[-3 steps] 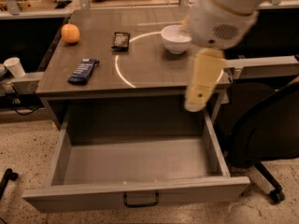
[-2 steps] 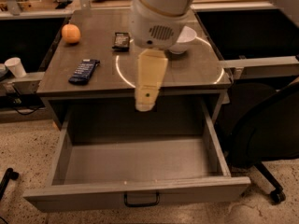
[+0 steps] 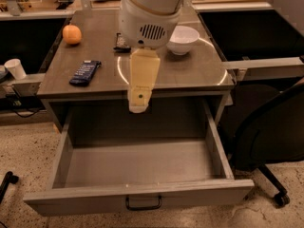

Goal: Place rxbar blueberry into top drawer

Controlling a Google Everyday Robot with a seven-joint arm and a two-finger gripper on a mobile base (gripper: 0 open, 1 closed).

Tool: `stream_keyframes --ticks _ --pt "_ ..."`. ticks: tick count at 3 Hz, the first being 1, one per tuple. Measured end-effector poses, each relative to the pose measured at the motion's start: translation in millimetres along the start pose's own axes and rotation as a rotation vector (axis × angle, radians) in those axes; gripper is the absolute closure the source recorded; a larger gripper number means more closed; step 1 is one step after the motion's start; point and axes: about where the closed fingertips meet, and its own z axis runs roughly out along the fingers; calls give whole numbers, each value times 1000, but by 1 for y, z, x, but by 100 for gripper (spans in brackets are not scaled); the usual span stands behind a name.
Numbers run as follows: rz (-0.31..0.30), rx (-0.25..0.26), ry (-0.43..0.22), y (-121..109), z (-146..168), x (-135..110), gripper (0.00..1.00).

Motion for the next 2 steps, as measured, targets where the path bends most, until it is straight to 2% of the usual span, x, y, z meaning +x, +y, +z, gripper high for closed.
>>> stream_keyframes --ticks 1,2 --pt "-59 -18 -112 -42 31 -28 0" --pt "-114 15 -231 -90 60 -69 0"
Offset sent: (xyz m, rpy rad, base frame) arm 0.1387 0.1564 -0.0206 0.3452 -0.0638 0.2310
